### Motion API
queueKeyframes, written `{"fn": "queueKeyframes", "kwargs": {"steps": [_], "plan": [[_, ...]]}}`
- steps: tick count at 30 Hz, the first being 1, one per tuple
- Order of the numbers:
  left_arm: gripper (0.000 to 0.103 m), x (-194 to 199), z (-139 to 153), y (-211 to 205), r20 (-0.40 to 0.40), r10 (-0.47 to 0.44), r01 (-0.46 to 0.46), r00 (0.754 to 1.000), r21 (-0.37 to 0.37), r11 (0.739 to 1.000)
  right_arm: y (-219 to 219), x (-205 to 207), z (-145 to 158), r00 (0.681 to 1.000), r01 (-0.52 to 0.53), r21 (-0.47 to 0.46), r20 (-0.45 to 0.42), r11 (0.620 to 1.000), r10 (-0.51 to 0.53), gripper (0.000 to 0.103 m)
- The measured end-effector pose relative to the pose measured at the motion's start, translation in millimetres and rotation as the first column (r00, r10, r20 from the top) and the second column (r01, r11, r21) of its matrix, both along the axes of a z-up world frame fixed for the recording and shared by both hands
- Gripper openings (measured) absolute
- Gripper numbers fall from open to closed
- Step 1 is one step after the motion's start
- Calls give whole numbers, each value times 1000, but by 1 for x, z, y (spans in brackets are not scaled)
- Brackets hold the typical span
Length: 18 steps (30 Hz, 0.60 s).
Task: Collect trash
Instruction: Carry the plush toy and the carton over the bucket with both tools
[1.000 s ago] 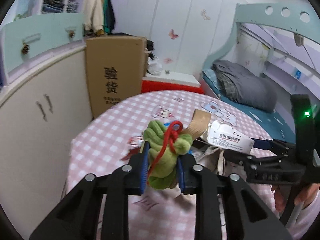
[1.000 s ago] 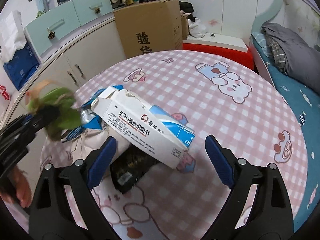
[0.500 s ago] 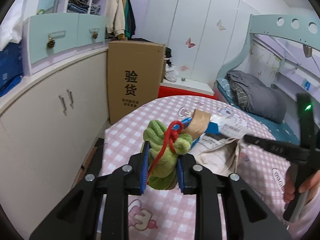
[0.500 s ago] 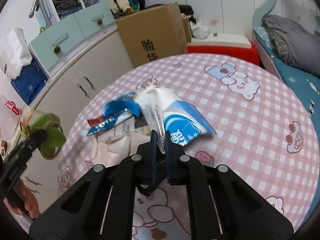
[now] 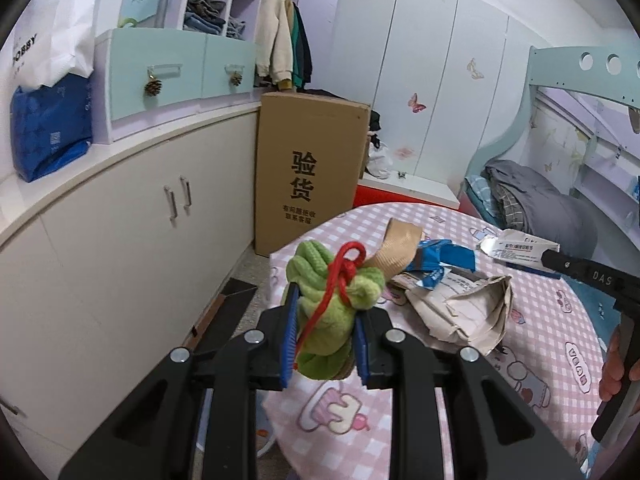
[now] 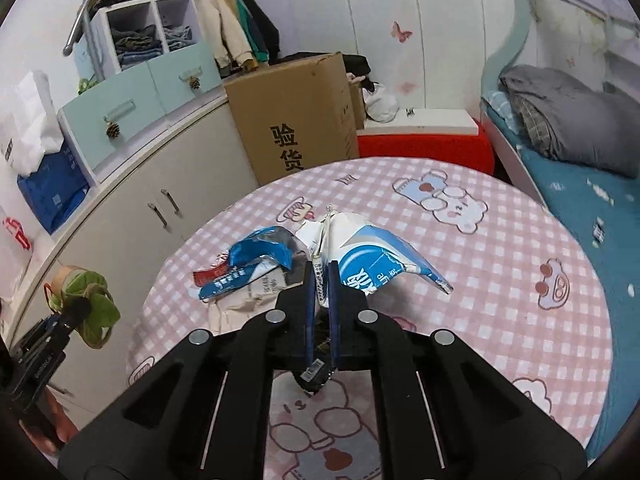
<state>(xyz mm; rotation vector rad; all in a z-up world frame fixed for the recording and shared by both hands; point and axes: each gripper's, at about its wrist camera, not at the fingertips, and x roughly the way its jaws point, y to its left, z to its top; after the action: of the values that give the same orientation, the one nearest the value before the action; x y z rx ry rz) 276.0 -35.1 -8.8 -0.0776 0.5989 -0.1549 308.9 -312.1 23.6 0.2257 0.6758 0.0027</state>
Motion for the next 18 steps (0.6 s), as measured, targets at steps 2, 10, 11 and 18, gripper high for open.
{"fn": "queueKeyframes", "kwargs": {"steps": [2,10,11,18], "plan": [[23,-4,3,6,11,26,-27,1000,17,1000,7,-1,3,999,-33,22,23,999,32,6],[23,-18,19,44,44,123,-125,991,33,992,58,2,18,986,-158,33,54,987,156,6],[23,-21,21,50,50,136,-138,989,38,990,67,3,20,982,-179,30,59,983,177,6],[23,-34,30,88,65,226,-229,972,52,972,135,5,22,941,-335,20,53,942,334,6]]}}
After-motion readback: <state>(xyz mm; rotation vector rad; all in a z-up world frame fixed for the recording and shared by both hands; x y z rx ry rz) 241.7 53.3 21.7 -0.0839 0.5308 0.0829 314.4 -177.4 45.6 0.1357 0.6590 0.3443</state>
